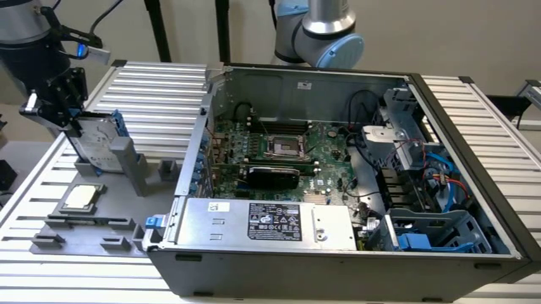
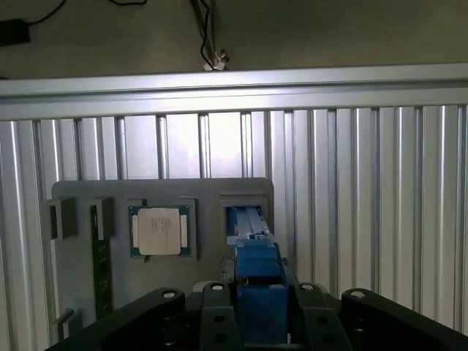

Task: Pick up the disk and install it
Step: 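Pick up the disk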

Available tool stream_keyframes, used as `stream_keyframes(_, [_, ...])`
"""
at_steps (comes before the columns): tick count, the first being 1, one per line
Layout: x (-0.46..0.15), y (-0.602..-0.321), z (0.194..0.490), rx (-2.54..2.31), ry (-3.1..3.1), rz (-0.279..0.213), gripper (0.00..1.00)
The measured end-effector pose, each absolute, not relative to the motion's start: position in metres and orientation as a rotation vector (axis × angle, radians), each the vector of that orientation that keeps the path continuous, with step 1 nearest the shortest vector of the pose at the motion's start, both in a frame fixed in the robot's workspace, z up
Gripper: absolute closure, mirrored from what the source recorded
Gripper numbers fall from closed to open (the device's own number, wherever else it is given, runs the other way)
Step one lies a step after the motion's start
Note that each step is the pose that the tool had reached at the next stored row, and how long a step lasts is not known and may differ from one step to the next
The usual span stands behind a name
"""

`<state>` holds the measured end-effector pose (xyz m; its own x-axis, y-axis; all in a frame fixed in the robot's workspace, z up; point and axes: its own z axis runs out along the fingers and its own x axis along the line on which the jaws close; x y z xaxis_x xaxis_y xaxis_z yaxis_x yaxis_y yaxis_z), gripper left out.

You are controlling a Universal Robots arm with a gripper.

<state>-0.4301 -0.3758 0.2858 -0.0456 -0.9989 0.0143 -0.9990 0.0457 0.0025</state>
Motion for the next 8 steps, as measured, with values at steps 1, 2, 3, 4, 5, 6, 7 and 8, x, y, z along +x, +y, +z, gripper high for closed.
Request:
stream_keyframes(1, [-0.4301, -0.3760, 0.2858, 2.162, -2.263, 0.013, 0.67])
stream_keyframes(2, [-0.4301, -0.3762, 0.2858, 2.162, -2.263, 0.013, 0.67])
stream_keyframes(3, [-0.4301, -0.3765, 0.2858, 2.162, -2.263, 0.013, 0.67])
stream_keyframes(4, [-0.4301, -0.3769, 0.2857, 2.162, -2.263, 0.013, 0.67])
stream_keyframes(5, [-0.4301, -0.3774, 0.2857, 2.162, -2.263, 0.013, 0.67])
stream_keyframes(6, [-0.4301, -0.3779, 0.2857, 2.162, -2.263, 0.013, 0.67])
stream_keyframes(7, [-0.4301, -0.3784, 0.2857, 2.162, -2.263, 0.013, 0.67])
stream_keyframes(8, [-0.4301, -0.3787, 0.2858, 2.162, -2.263, 0.013, 0.67])
